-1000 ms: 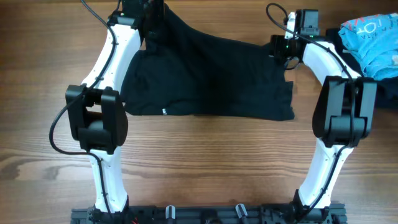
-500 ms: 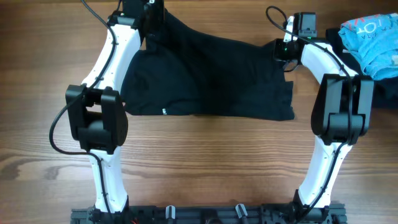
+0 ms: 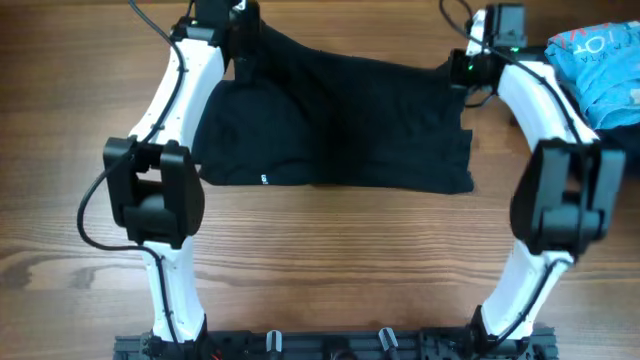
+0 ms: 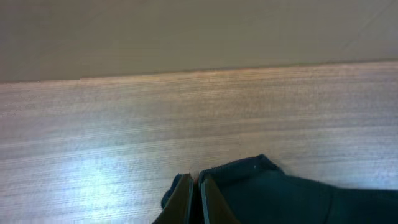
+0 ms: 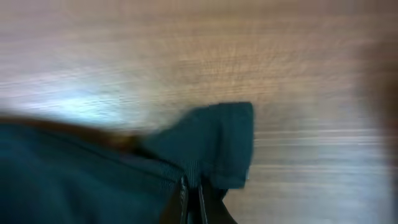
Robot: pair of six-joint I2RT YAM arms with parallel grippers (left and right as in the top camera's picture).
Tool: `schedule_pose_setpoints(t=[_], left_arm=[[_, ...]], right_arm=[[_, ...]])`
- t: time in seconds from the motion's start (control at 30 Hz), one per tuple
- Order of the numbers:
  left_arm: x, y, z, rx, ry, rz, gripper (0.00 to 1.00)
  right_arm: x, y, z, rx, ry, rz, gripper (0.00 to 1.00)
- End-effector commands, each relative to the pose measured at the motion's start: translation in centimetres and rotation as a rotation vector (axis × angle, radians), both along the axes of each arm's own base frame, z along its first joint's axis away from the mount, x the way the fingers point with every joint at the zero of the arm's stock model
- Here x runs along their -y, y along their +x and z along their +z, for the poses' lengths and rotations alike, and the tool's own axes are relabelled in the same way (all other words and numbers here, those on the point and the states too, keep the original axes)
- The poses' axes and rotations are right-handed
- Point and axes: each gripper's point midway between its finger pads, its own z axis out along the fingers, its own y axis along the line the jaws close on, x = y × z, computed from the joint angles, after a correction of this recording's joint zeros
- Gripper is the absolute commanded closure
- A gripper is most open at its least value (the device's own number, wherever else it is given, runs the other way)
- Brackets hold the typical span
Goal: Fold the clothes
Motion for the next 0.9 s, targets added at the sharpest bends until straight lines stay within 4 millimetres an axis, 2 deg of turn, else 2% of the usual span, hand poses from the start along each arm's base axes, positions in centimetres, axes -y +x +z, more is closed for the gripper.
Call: schedule_pose_setpoints(t=[0.0,0.07,0.23,0.33,0.43,0.67,0.77,0.87], left_arm=[[-1.5,-1.5,4.7,0.035,-0.007,0.04,0.96],[-1.6,-2.6,4.3,-0.014,0.001,0.04,0.96],[-2.3,-6.4,1.9,-0.194,0.025,0.051,0.96],[-2.9,-8.4,0.7,-0.292,0.027,0.073,0.96],[-3.5,-10.4,-0.4,-0.386,0.043,0.081,0.96],[-4.8,-12.8,-2.1,-0.506,0.06,0.1,0.96],[-4.8,-14.3,-3.6,-0.591,0.072,0.098,0.96],[-4.6,-16.1,-4.3,-0.674,0.067,0.086,0.95]], right_arm=[[0.0,-0.5,5.9,0.085,0.007,0.005,0.96],[0.0,-1.7,6.1,0.047,0.008,0.005,0.96],[0.5,-5.9,3.9,-0.15,0.03,-0.031,0.96],[0.9,-7.5,3.3,-0.214,0.052,-0.04,0.96],[1.4,-8.1,3.1,-0.24,0.062,-0.053,0.96],[1.6,-8.6,2.8,-0.265,0.062,-0.054,0.96],[1.5,-9.7,1.6,-0.307,0.064,-0.052,0.96],[1.3,-11.6,0.1,-0.384,0.07,-0.056,0.93]])
